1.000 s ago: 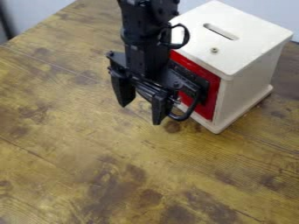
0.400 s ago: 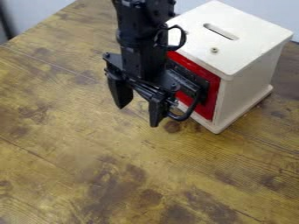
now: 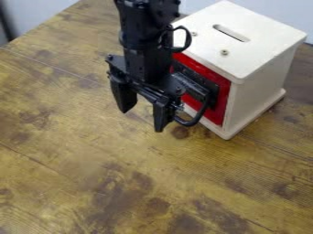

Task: Close the drawer

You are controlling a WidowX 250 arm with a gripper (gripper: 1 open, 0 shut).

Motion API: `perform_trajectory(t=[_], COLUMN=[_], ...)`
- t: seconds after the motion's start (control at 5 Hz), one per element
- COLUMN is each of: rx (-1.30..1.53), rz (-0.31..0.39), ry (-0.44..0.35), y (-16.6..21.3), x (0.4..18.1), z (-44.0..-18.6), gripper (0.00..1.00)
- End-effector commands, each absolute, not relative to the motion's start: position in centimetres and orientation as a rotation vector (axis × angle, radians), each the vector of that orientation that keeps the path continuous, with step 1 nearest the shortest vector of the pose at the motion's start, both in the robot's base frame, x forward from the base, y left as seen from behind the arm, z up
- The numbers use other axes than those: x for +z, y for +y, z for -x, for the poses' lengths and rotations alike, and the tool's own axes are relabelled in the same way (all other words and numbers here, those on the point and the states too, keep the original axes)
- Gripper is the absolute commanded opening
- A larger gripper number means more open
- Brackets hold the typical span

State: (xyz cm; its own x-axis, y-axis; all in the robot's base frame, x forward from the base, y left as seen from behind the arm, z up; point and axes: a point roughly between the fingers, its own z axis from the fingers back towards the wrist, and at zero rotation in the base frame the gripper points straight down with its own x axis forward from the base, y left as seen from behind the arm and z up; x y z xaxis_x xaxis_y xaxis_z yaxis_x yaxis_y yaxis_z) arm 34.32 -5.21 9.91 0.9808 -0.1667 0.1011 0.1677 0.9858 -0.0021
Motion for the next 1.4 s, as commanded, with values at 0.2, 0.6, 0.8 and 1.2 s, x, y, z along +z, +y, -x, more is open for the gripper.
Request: perform_trajectory(t=[0.2, 0.6, 0.8, 1.2], rx=[-0.134, -0.15, -0.162, -0.148], rz=[0.012, 0.008, 0.011, 0.015], ry=[-0.172, -0.181, -0.182, -0.209], y=[-4.5, -5.5, -6.1, -5.6], x=[12.8, 13.0, 13.1, 12.8], z=[-35.3, -34.5, -34.1, -34.0], gripper=[1.0, 1.0, 1.0, 1.0])
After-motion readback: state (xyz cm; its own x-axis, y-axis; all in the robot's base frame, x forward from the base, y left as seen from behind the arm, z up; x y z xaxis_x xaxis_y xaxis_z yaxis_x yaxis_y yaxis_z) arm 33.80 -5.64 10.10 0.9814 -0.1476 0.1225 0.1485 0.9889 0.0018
